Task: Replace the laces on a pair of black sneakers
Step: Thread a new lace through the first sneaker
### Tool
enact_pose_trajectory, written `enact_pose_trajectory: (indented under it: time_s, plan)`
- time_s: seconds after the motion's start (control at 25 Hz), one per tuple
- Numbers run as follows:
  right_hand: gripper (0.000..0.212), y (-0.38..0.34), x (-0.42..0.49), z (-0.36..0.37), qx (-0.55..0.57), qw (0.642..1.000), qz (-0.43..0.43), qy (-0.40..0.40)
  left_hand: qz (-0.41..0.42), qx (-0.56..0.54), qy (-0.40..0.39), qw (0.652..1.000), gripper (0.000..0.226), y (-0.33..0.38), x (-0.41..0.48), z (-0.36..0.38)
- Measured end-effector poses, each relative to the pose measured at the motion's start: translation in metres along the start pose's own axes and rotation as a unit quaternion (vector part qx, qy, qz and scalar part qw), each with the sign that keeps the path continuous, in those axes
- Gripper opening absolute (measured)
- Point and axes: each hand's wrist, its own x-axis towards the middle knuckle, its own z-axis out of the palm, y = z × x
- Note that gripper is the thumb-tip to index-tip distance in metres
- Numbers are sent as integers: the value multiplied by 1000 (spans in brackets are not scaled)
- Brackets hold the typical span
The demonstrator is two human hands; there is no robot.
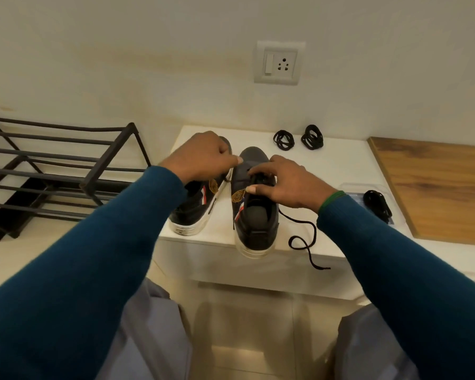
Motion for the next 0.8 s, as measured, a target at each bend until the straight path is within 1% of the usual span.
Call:
enact_pose_trajectory:
  time_s: [0.04, 0.08, 0.12, 0.16, 0.2, 0.24, 0.28, 0.32, 0.4, 0.44, 0.48, 0.52, 0.56, 0.6, 0.64, 0.68, 0.72, 0.76, 0.8]
  plan:
    - [55, 0, -1, -3, 41, 999, 4, 6, 19, 61, -3, 998, 44, 2, 0, 7]
    - [52, 2, -3, -6, 75, 997, 26, 26, 32, 89, 9, 995, 41, 2, 1, 7]
    - [43, 6, -5, -10, 91, 993, 62, 44, 52, 108, 25, 992, 38, 3, 2, 5]
    - [37, 11, -7, -15, 94, 989, 107, 36, 73, 145, 39, 986, 34, 2, 4, 2]
    - [34, 16, -9, -20, 107, 982, 155, -6, 86, 194, 52, 976, 26, 1, 7, -1]
    - [32, 18, -12, -23, 139, 966, 203, -74, 97, 251, 74, 960, 17, 0, 8, -3]
    - [31, 16, -15, -23, 178, 943, 247, -137, 105, 301, 98, 943, 16, 0, 8, -1]
    - [31, 14, -18, -22, 210, 920, 279, -177, 104, 314, 133, 934, 23, 1, 7, 3]
    - [36, 10, -19, -16, 262, 890, 318, -197, 85, 271, 202, 937, 38, 12, 5, 8]
    - [38, 8, -18, -15, 289, 879, 327, -193, 73, 252, 227, 938, 40, 17, 4, 9]
    - [39, 8, -17, -13, 317, 869, 332, -184, 61, 241, 236, 939, 32, 21, 3, 11]
    - [41, 9, -16, -12, 343, 860, 338, -169, 42, 226, 215, 949, 19, 25, 1, 14]
    - [42, 11, -14, -11, 366, 852, 344, -151, 1, 178, 166, 970, 23, 29, -1, 18]
    - [41, 13, -12, -10, 388, 843, 350, -127, -62, 95, 77, 991, 38, 29, -2, 24]
    - [38, 14, -10, -8, 410, 837, 351, -96, -130, -5, -21, 991, 45, 29, -3, 31]
    - [34, 15, -6, -5, 433, 830, 345, -62, -197, -84, -102, 972, 46, 30, -5, 37]
    - [30, 15, -3, -2, 460, 822, 335, -28, -239, -133, -153, 950, 45, 30, -7, 42]
    - [25, 13, -1, 0, 490, 810, 323, 6, -255, -159, -171, 938, 42, 27, -6, 46]
    - [20, 13, 1, 1, 511, 801, 308, 45, -259, -172, -167, 936, 39, 26, -5, 49]
